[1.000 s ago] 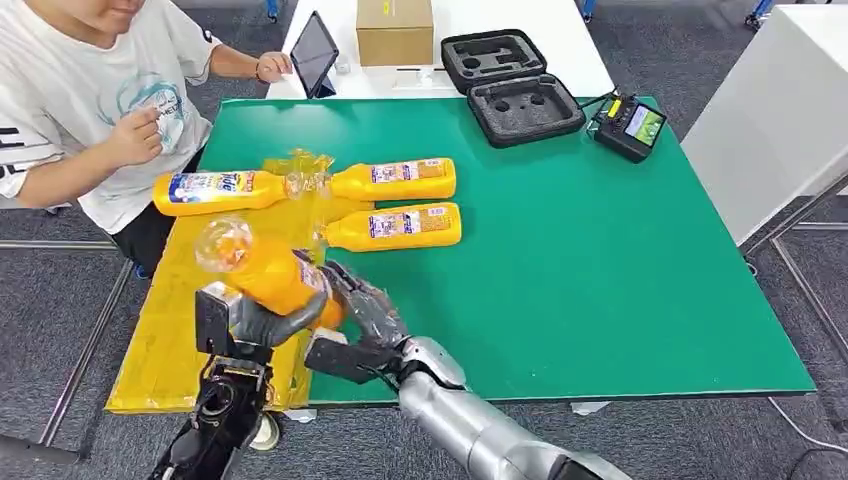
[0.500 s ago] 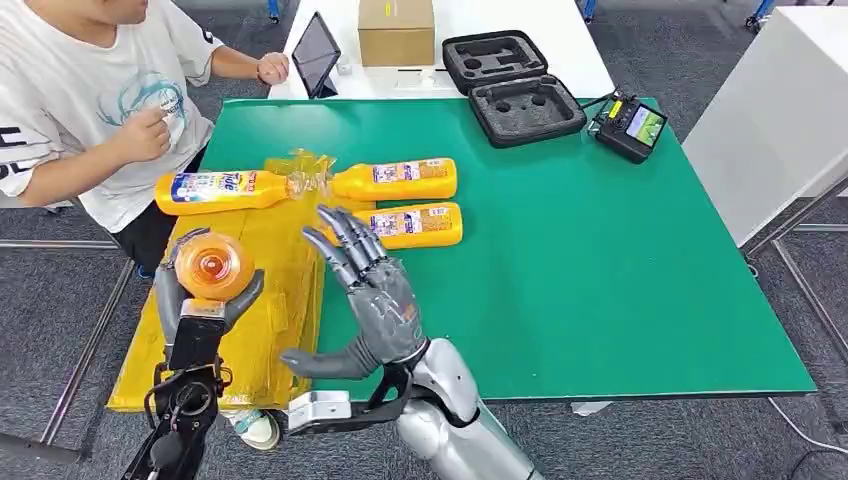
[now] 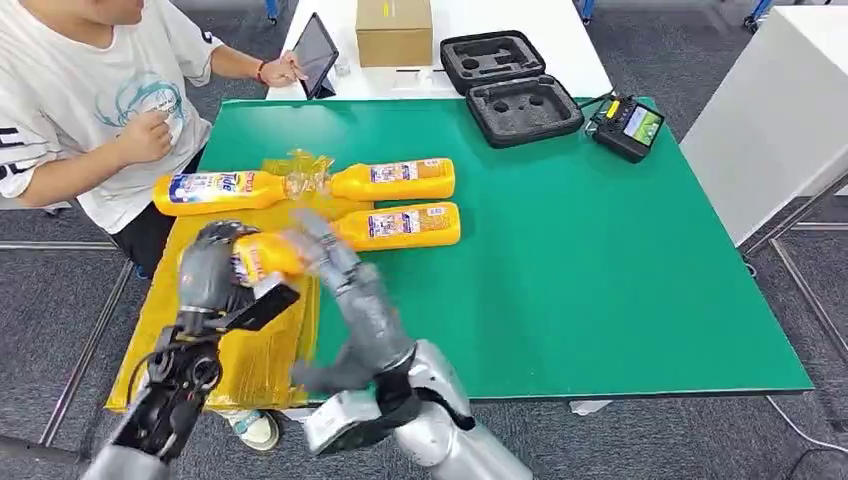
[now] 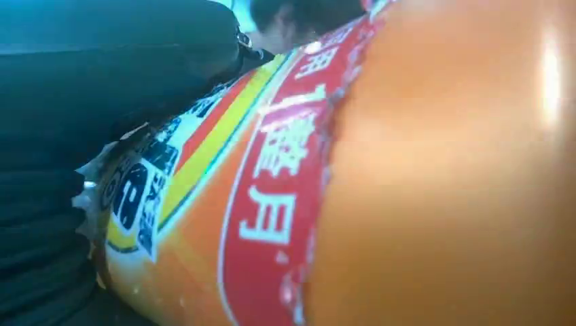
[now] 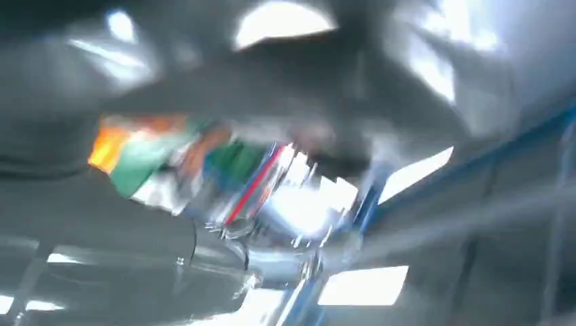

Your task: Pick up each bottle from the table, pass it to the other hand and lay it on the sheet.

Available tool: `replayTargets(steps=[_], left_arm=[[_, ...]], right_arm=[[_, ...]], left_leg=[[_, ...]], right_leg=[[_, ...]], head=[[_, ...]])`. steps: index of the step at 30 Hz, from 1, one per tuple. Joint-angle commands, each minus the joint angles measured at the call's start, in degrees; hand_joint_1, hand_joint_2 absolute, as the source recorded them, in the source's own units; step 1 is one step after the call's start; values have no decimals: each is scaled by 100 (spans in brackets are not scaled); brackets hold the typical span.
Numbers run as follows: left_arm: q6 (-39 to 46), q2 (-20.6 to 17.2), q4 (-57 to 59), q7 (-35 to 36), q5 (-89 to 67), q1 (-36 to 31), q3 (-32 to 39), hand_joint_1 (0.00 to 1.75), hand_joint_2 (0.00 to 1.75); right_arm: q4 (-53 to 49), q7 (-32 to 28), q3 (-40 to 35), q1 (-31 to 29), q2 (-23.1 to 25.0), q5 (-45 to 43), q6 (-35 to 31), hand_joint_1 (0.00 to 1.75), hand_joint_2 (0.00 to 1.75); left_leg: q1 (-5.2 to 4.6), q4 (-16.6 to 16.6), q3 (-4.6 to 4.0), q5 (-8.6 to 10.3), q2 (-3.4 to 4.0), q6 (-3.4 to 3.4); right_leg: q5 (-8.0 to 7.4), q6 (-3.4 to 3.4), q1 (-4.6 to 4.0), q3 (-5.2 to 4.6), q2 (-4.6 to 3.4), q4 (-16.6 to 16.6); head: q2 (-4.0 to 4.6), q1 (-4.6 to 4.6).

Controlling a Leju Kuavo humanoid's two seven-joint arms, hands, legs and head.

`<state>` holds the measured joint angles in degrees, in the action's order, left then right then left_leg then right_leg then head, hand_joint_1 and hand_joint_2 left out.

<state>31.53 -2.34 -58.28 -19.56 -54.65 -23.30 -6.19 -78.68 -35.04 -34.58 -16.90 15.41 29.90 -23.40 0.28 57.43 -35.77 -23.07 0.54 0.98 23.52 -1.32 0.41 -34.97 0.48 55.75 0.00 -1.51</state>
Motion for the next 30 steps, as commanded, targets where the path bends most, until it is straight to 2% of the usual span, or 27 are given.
replayTargets(steps=[1,3,6,12,18,24,30], left_arm=[[-1184,-389,3403,739,-655,-1732,-553,175,175],[-1404,-474,3534,921,-783,-1758,-598,175,175],[-1549,-550,3612,1009,-784,-1763,-504,175,175],[-1859,-665,3596,1119,-843,-1680,-407,175,175],[-1954,-678,3548,1146,-821,-1651,-301,175,175],[-1954,-678,3548,1146,-821,-1651,-301,175,175],[-2538,-641,3656,1028,-768,-1721,-233,175,175]], right_arm=[[762,22,-1080,-695,-15,-146,274,0,175],[786,6,-1104,-734,-16,-250,294,0,175],[819,17,-1134,-770,-13,-307,315,0,175],[881,21,-1173,-758,-1,-381,300,0,175],[857,18,-1142,-750,-11,-432,268,0,175],[857,18,-1142,-750,-11,-432,268,0,175],[854,33,-1131,-739,-37,-477,268,0,175]], left_leg=[[5,-9,22,8,-15,-5],[6,-7,29,4,8,-6],[6,-5,13,7,3,-4],[7,-8,35,0,14,-7],[3,-8,17,7,0,-6],[6,-10,36,2,2,-7],[5,-10,37,2,2,-7]], right_leg=[[5,4,-2,28,8,-4],[4,5,-3,29,-15,-3],[3,3,-3,16,-9,1],[4,6,-5,37,-25,-4],[2,4,0,19,-9,0],[6,5,-2,38,-13,-3],[5,4,-2,39,-13,-4]], head=[[0,7],[0,0],[0,2],[0,2],[0,2],[0,4],[0,2]])
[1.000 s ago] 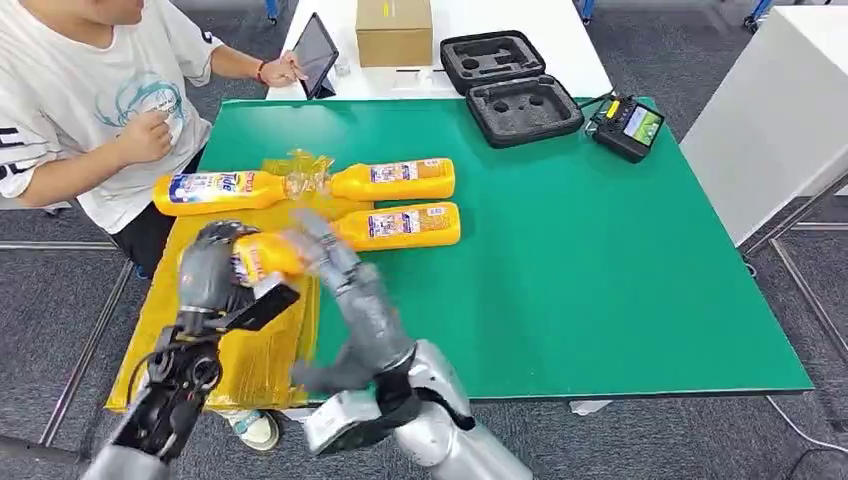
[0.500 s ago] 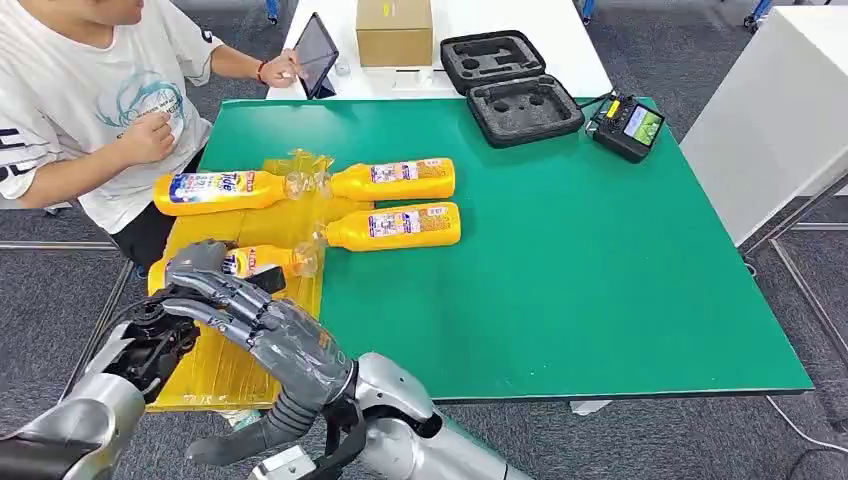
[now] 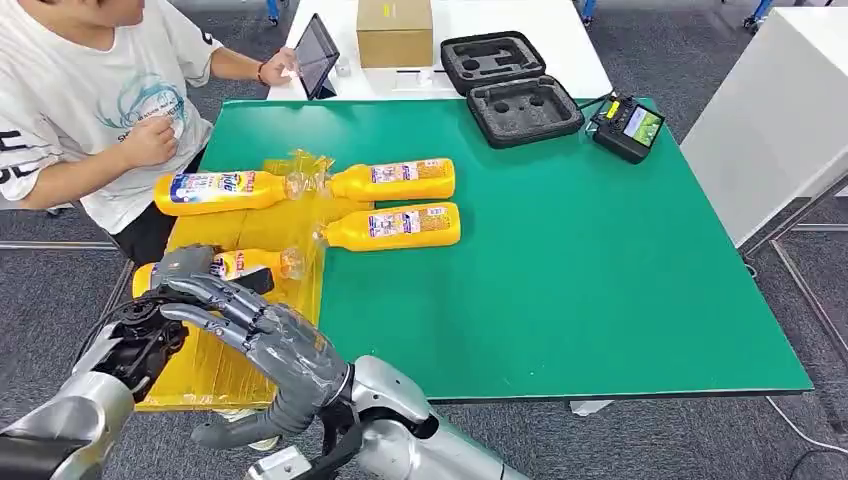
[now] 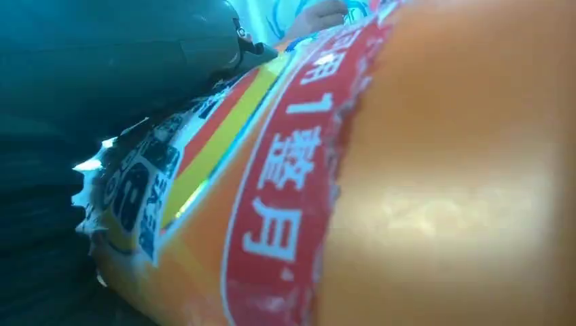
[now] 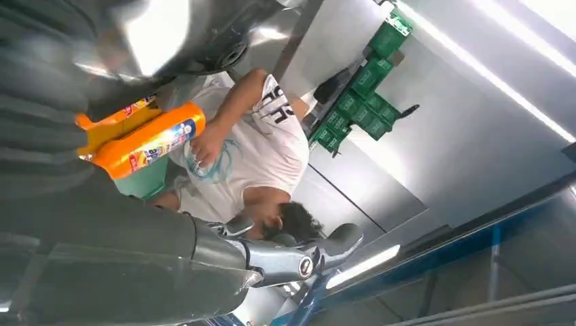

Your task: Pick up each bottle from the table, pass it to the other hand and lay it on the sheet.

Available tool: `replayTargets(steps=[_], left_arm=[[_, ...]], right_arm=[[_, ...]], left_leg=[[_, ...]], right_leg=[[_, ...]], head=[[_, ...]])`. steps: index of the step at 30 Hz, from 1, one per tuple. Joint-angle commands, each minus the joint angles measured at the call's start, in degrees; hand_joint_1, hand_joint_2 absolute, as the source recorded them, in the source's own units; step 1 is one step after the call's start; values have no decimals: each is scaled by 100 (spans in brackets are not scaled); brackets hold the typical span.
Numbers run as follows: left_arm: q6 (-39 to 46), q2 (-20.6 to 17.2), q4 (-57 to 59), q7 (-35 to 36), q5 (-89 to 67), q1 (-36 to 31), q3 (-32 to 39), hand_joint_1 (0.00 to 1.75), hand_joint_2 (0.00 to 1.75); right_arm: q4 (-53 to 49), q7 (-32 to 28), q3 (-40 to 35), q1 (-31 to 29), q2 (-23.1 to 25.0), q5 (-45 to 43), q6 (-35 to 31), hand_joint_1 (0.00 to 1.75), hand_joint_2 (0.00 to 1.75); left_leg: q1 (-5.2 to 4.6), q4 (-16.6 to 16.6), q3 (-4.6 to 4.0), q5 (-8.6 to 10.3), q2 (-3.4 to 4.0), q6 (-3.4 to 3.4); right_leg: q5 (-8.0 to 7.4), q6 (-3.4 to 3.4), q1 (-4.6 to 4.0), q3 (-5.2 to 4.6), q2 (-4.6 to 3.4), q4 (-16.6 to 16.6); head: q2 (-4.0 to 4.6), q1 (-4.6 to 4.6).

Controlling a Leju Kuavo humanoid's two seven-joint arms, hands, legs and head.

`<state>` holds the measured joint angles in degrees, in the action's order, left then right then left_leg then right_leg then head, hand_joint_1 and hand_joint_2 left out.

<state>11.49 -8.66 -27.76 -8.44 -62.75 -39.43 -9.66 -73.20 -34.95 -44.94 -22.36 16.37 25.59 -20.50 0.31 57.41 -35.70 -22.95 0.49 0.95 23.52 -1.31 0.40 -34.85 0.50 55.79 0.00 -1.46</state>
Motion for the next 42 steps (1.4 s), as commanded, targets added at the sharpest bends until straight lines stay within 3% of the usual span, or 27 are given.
replayTargets(steps=[1,2,3,4,5,7,12,23,30,31,42], left_arm=[[-632,1,622,-116,47,-124,112,162,175],[-781,24,653,-178,64,-170,111,124,175],[-839,41,668,-199,66,-189,103,54,175],[-1062,62,732,-305,127,-230,112,17,175],[-1175,65,732,-383,136,-227,91,0,175],[-1875,62,752,-980,383,-163,122,0,175],[-2282,70,741,-1343,597,-102,62,0,175],[-2702,247,827,-1599,981,-146,77,0,175],[-2855,390,735,-1956,1921,-94,823,0,175],[-2849,394,733,-1956,1921,-89,821,0,0],[-2787,432,692,-2030,2195,-47,1047,0,0]], right_arm=[[306,32,-77,-192,-128,-54,-23,0,175],[284,36,-57,-189,-120,-58,-12,0,175],[264,39,-46,-194,-117,-60,-11,0,175],[224,69,-18,-181,-112,-76,-1,0,175],[223,81,-6,-180,-109,-80,15,0,175],[313,74,24,-167,-112,-76,16,0,175],[397,49,49,-163,-111,-111,65,0,175],[321,120,210,-87,-136,-41,45,0,175],[295,163,244,5,-171,81,1,0,175],[301,163,244,17,-180,80,2,0,175],[278,165,247,46,-185,113,-10,0,175]], left_leg=[[0,-8,23,-5,6,-2],[0,-8,32,-9,7,-3],[0,-9,31,-7,6,-3],[2,-8,41,-12,7,-5],[1,-10,37,-8,3,-3],[-3,-8,27,-5,4,-2],[-6,-17,53,-6,4,-2],[-6,-19,89,-1,-15,-1],[-8,-22,109,0,-15,-1],[-9,-16,109,-3,-19,0],[-9,-14,105,-6,-14,-1]], right_leg=[[2,1,1,20,-10,-7],[5,2,0,29,-13,-8],[4,2,1,27,-12,-8],[8,4,-1,37,-15,-8],[6,3,0,34,-10,-10],[3,1,3,23,-8,-6],[5,1,6,50,-11,-13],[4,2,9,94,7,-20],[4,1,11,112,7,-22],[8,0,11,113,12,-16],[7,0,9,106,6,-14]], head=[[0,-2],[0,0],[0,-2],[0,-2],[0,0],[0,-2],[0,-2],[0,-2],[0,-2],[0,-2],[0,-2]])
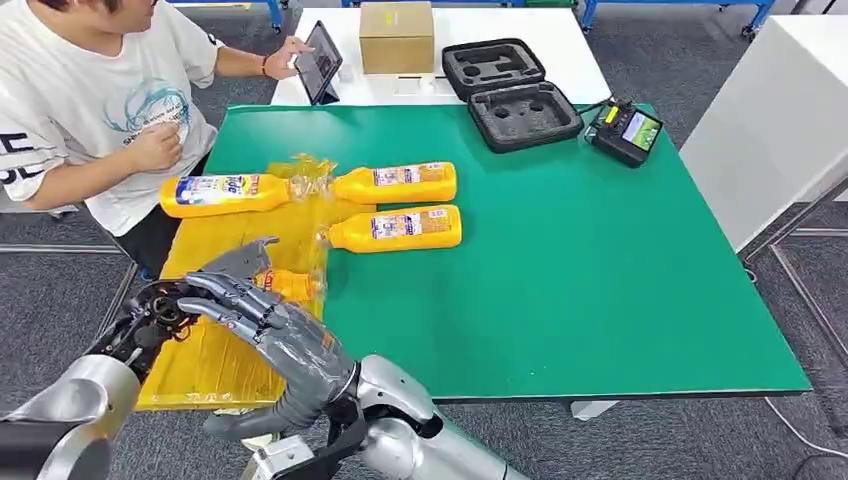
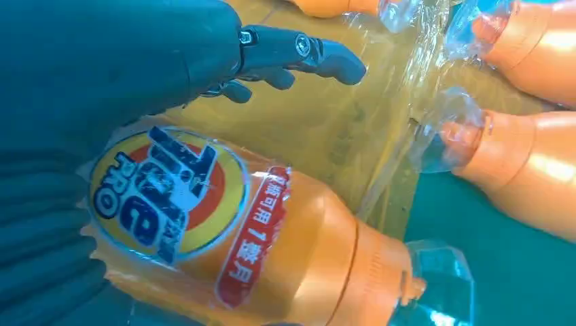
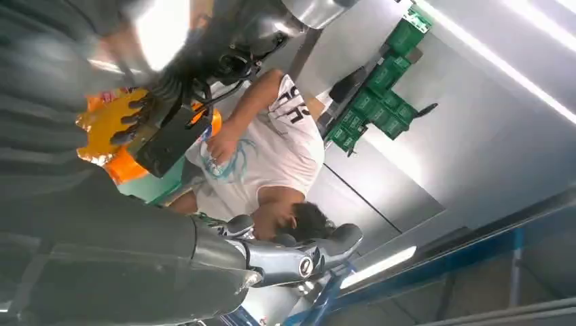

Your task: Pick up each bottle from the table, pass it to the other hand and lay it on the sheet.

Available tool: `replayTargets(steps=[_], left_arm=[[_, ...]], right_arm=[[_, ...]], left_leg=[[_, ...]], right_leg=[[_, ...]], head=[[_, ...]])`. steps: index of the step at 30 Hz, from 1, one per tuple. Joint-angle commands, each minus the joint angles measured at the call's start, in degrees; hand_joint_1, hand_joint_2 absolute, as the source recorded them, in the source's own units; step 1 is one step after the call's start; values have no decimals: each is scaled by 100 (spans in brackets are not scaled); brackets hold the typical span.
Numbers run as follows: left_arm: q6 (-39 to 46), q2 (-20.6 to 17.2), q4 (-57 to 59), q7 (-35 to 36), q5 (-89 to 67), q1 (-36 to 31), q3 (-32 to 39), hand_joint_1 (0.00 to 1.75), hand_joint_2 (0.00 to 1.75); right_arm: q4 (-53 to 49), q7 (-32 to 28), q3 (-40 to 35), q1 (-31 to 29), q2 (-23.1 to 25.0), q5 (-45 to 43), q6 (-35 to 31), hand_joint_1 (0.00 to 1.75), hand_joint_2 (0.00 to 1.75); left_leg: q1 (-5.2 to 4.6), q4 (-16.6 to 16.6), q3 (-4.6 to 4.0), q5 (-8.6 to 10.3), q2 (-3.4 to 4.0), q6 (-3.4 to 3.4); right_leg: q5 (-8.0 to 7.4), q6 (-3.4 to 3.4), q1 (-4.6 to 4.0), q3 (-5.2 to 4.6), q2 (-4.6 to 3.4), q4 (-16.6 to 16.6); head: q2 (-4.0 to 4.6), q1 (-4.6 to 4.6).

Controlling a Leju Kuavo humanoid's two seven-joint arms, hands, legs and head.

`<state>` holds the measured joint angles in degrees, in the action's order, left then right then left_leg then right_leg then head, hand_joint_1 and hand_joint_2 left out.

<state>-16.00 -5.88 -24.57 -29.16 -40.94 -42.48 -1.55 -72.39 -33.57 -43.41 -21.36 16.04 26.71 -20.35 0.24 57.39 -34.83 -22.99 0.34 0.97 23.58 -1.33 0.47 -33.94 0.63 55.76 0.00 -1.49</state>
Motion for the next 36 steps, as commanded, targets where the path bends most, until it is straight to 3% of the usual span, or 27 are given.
replayTargets(steps=[1,4,11,13,16,17,18,19,23,26,36], left_arm=[[-37,154,373,42,14,258,236,0,0],[-37,154,373,42,14,258,236,0,0],[996,220,32,-311,624,423,615,0,0],[1709,291,-166,-543,746,529,753,0,0],[3837,466,-598,-1084,811,653,967,0,0],[4403,543,-1277,-1084,1275,886,987,0,0],[5112,421,-2109,-1084,1603,1241,549,0,0],[5597,281,-2543,-1084,2164,1460,211,0,175],[5600,809,-4900,-1084,1183,2149,1362,0,175],[5600,973,-5573,-1084,1353,2289,1441,0,175],[5600,1020,-5855,-1084,1729,2329,1391,0,175]], right_arm=[[197,27,94,-55,-152,1,-25,0,175],[197,27,94,-55,-152,1,-25,0,175],[250,34,182,9,-81,77,44,0,175],[303,34,189,8,-62,65,79,0,175],[334,1,180,24,-41,67,72,0,175],[338,-26,167,24,-29,41,41,0,175],[361,-58,140,20,-25,-2,-3,0,175],[389,-101,103,19,-41,-59,-54,0,175],[451,-189,61,25,-100,-182,-220,0,175],[439,-228,83,37,-128,-212,-310,0,175],[404,-241,117,50,-135,-239,-382,0,175]], left_leg=[[-1,-8,14,-2,0,-2],[-1,-9,12,-3,3,-4],[5,-10,6,-3,0,-6],[4,-9,4,-4,4,-6],[4,-8,1,-3,-1,-6],[6,-7,-1,-4,-2,-7],[6,-2,-12,-4,3,-6],[9,-1,-21,-5,8,-7],[12,0,-25,-18,20,-7],[12,9,-54,-11,3,-6],[7,-1,-76,-7,12,-8]], right_leg=[[2,1,1,11,-3,-7],[2,2,2,9,-5,-7],[1,4,-4,5,-6,-11],[2,4,-3,2,-8,-9],[3,4,-4,2,-2,-8],[3,5,-6,0,-2,-9],[1,5,-6,-15,-3,-4],[-2,6,-9,-26,-8,-6],[8,6,-11,-30,-24,-7],[10,2,-10,-54,-5,-1],[1,4,-6,-82,-13,-5]], head=[[0,2],[0,0],[0,2],[0,2],[0,2],[0,2],[0,2],[0,2],[0,0],[0,2],[0,2]])
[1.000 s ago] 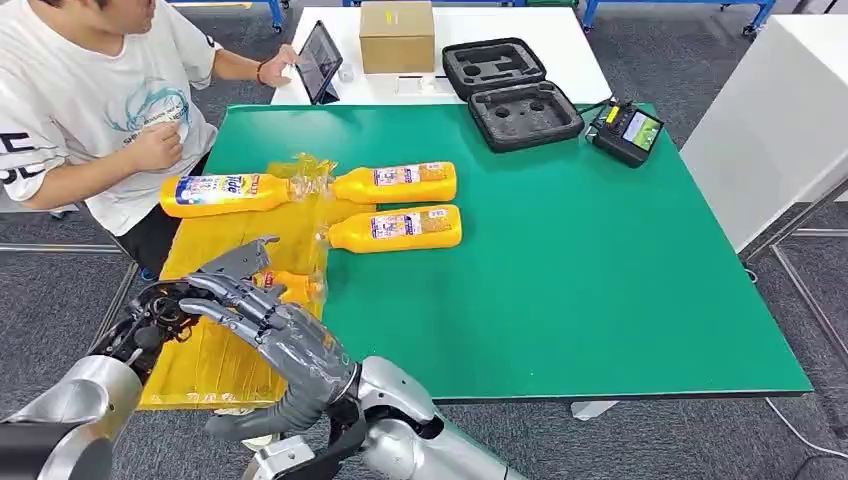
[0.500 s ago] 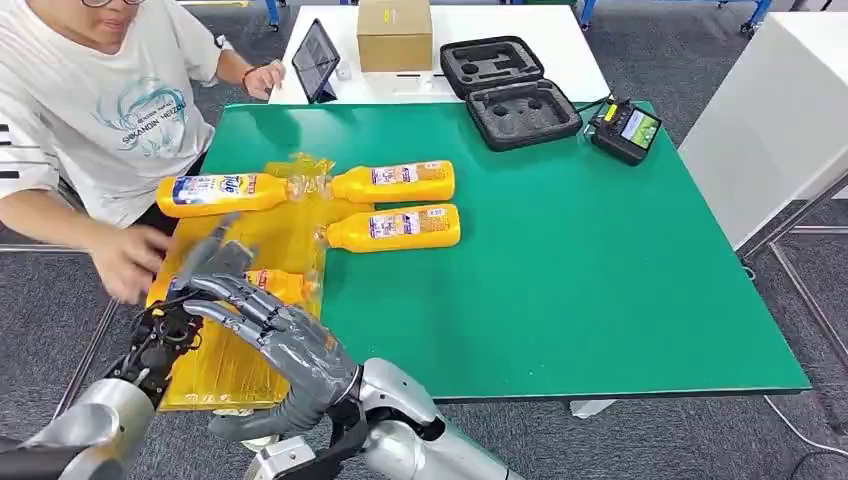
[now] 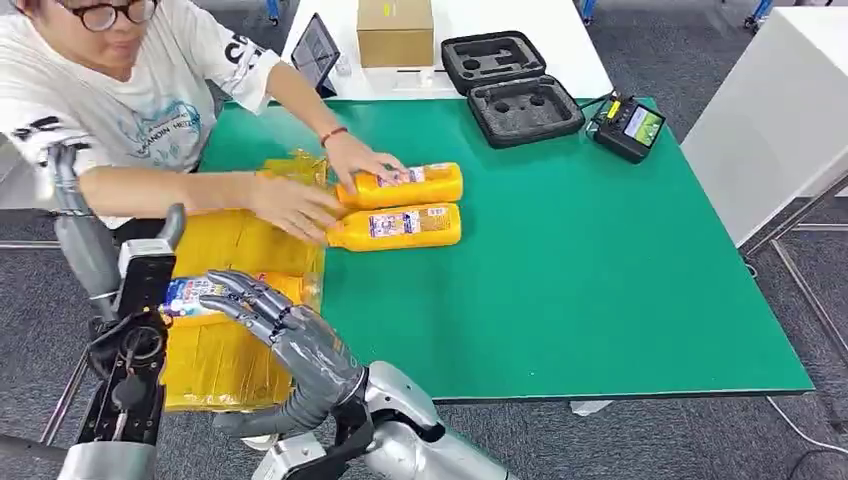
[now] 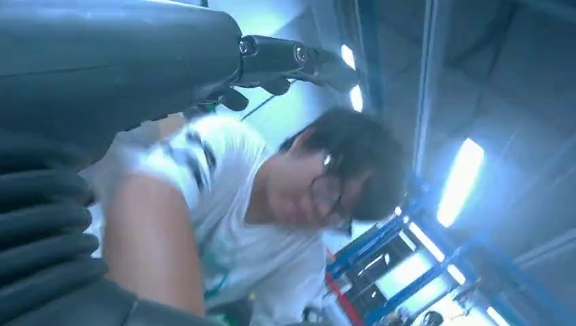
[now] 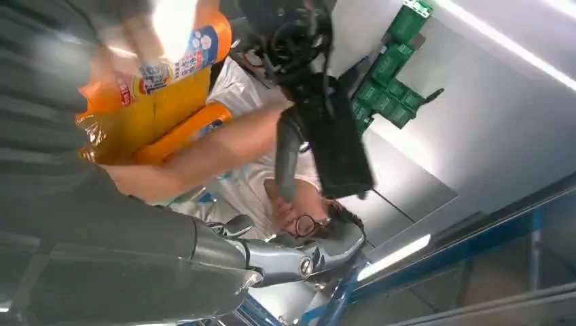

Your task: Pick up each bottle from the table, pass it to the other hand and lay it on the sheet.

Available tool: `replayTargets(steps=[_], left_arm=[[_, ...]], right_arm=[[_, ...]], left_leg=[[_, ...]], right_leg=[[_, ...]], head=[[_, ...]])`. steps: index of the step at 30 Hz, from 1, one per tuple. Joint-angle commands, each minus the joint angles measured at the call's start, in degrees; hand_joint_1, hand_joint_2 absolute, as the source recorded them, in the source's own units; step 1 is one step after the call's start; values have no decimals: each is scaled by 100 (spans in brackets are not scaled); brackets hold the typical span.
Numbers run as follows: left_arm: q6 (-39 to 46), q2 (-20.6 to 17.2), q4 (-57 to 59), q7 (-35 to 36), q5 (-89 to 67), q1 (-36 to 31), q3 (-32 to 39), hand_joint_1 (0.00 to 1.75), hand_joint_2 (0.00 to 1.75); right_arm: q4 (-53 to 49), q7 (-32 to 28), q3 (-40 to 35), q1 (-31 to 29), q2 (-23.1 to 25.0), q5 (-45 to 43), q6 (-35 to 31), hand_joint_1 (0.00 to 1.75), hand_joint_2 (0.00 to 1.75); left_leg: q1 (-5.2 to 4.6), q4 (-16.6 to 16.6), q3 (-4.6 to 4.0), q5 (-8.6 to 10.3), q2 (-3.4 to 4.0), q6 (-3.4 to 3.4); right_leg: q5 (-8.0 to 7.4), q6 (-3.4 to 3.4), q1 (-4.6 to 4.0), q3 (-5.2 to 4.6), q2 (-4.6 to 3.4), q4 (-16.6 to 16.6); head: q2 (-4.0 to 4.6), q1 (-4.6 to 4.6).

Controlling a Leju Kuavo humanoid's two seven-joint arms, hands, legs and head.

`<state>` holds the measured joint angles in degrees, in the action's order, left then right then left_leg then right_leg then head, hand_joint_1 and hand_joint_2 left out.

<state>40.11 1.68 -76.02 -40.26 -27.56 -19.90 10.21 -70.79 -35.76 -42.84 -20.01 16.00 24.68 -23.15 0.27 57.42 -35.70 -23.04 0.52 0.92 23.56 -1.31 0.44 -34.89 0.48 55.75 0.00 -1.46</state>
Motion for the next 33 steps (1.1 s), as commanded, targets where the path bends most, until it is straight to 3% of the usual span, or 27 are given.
replayTargets(steps=[1,6,11,22,26,27,33], left_arm=[[-11,298,-889,26,546,100,231,0,175],[-11,350,-2041,26,1881,469,83,0,175],[-239,341,-2315,26,2849,979,85,0,175],[-1030,1049,-2564,26,2962,1927,495,0,175],[-1116,1066,-2475,26,2981,2054,488,0,175],[-1182,1085,-2398,26,2933,2077,552,0,175],[-1318,1129,-2365,26,3054,2378,694,0,175]], right_arm=[[232,-28,75,-85,-142,-38,-143,0,175],[-41,50,514,-34,-361,49,-616,0,175],[-266,613,1064,210,-876,997,-1008,0,175],[-656,1229,1255,830,-1317,2260,-770,0,175],[-572,1551,1158,935,-1408,2697,-262,0,175],[-426,2121,1085,859,-1499,2954,360,0,175],[-575,2906,1219,741,-1962,3183,1300,0,175]], left_leg=[[5,-3,22,-8,-8,-4],[7,0,5,-4,-8,-1],[4,-4,12,-3,-12,0],[0,-4,18,-19,-8,4],[1,-6,30,-27,-12,3],[0,-6,26,-26,-11,3],[-3,-7,18,-23,-5,5]], right_leg=[[8,3,-4,25,1,-5],[3,0,-6,9,2,-4],[5,-1,-5,18,7,-8],[10,0,-1,24,1,-11],[16,0,-1,36,2,-12],[14,0,0,31,2,-11],[10,-1,3,21,-3,-11]], head=[[0,0],[0,0],[0,0],[0,0],[0,-2],[0,-2],[0,-2]])
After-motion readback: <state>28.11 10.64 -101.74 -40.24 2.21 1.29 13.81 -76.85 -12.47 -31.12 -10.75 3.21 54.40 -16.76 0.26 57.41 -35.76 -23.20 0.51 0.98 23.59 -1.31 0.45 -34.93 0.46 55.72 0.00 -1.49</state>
